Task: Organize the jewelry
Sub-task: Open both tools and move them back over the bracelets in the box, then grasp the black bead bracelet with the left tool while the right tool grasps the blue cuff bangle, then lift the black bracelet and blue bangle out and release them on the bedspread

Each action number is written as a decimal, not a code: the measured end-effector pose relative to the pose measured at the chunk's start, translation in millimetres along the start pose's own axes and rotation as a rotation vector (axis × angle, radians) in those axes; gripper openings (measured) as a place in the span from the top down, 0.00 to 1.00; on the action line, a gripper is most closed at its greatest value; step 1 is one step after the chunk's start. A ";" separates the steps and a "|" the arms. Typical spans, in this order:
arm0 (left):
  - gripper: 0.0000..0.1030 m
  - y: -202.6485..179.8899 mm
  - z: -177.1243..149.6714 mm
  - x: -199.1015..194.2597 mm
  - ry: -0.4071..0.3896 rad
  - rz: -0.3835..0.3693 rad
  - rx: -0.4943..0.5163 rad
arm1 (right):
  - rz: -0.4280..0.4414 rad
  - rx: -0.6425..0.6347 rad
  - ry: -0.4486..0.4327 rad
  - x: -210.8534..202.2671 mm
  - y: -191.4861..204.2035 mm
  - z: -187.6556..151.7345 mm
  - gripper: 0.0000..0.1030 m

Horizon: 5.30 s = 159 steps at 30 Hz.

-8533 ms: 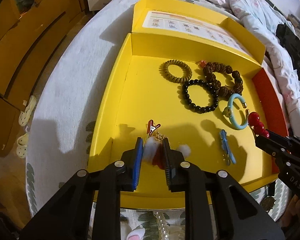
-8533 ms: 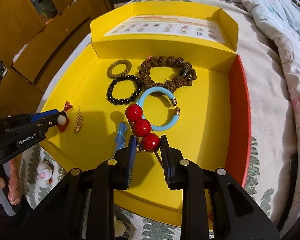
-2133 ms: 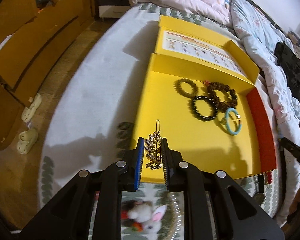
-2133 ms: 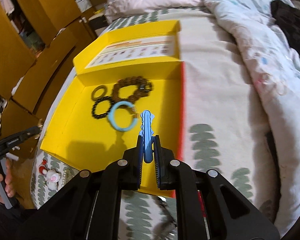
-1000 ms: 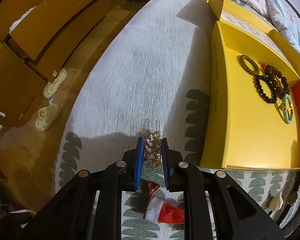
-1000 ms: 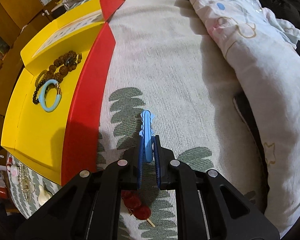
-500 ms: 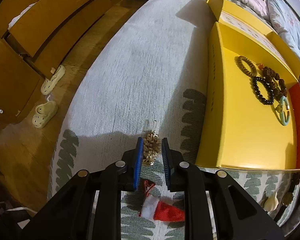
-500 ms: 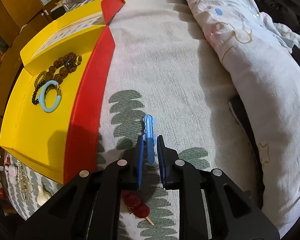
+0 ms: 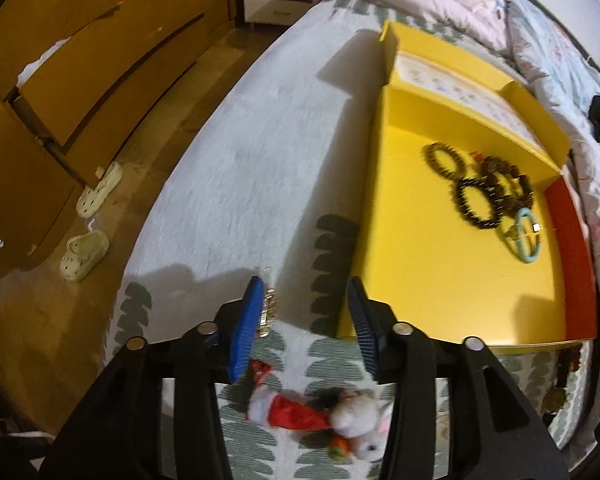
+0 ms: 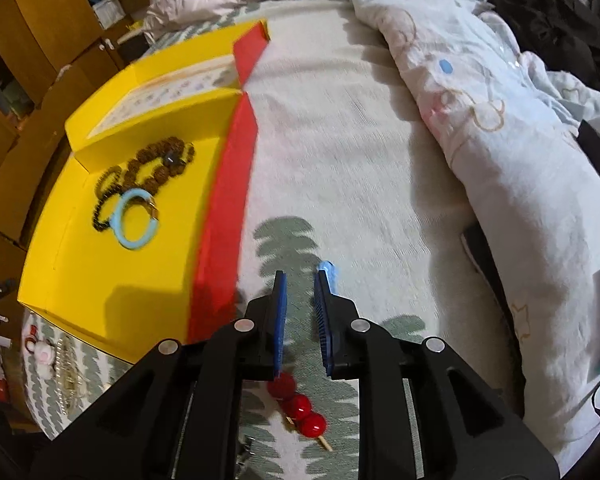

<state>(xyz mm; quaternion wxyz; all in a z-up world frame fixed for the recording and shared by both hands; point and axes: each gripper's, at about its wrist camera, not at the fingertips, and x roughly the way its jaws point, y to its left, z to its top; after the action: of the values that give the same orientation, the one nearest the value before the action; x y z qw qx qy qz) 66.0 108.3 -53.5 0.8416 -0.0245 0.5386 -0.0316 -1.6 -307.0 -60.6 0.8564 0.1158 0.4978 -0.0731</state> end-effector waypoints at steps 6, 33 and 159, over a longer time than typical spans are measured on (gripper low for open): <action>0.42 -24.4 5.8 -14.5 -0.063 -0.047 0.035 | 0.091 -0.039 -0.068 -15.3 30.1 7.8 0.81; 0.31 -114.1 44.4 57.7 0.031 -0.112 0.087 | 0.220 -0.253 0.007 41.4 153.5 20.9 0.80; 0.90 -103.7 75.0 17.6 0.023 -0.209 0.073 | 0.220 -0.169 0.038 46.6 150.5 60.8 0.85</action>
<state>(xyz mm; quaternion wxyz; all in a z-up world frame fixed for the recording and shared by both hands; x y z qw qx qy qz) 138.6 4.1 -30.3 0.8279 -0.0496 0.5410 -0.1393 108.4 -179.1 -53.2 0.8563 0.0987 0.5027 0.0658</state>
